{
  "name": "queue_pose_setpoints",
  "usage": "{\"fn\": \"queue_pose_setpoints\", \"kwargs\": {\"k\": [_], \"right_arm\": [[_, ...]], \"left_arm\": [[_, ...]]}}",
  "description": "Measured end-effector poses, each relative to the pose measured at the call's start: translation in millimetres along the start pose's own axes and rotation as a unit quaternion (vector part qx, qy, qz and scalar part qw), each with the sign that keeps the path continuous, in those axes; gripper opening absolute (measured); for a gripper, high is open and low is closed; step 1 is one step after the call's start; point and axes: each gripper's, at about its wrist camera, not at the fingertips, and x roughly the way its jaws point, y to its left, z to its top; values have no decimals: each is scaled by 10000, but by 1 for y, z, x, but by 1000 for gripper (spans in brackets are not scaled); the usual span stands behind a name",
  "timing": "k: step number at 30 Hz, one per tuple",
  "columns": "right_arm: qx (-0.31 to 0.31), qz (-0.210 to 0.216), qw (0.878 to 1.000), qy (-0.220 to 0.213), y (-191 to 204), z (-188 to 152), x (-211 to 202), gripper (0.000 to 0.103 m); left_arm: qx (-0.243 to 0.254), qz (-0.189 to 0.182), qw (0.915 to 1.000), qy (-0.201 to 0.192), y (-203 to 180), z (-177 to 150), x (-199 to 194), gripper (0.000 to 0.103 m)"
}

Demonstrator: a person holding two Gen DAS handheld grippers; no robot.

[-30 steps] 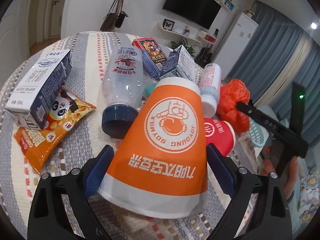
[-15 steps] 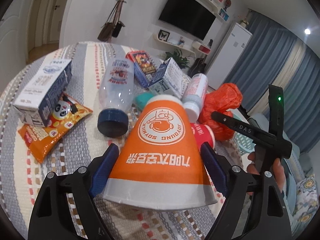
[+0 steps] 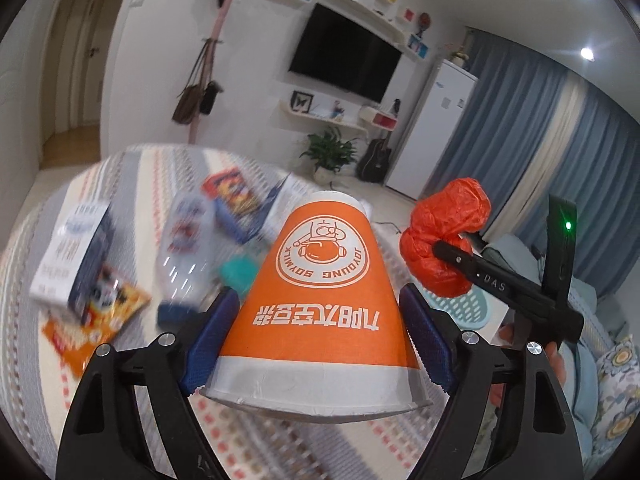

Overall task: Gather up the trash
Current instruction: 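Carry both items over the blue basket and open both tools to drop them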

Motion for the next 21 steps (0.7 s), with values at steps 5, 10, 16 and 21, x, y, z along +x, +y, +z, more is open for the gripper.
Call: {"fn": "queue_pose_setpoints", "kwargs": {"k": [5,10,16,21], "right_arm": [[72,-366,9991,-204,-35,11,-11,30],[347,-922,9947,-279,-98,14,-13,30],[1061,-1314,9856,114,-178,5,3,30],[1421,-1738,9729,549,-235,-11,24,30]], "left_arm": [[286,-101,9995,44,-41,29,25,80],[626,-409,9964,397,-90,52,70,80],[878,-901,9879,907,-150,63,148,80],[855,-1155,9800,1379,-179,53,221,80]]}}
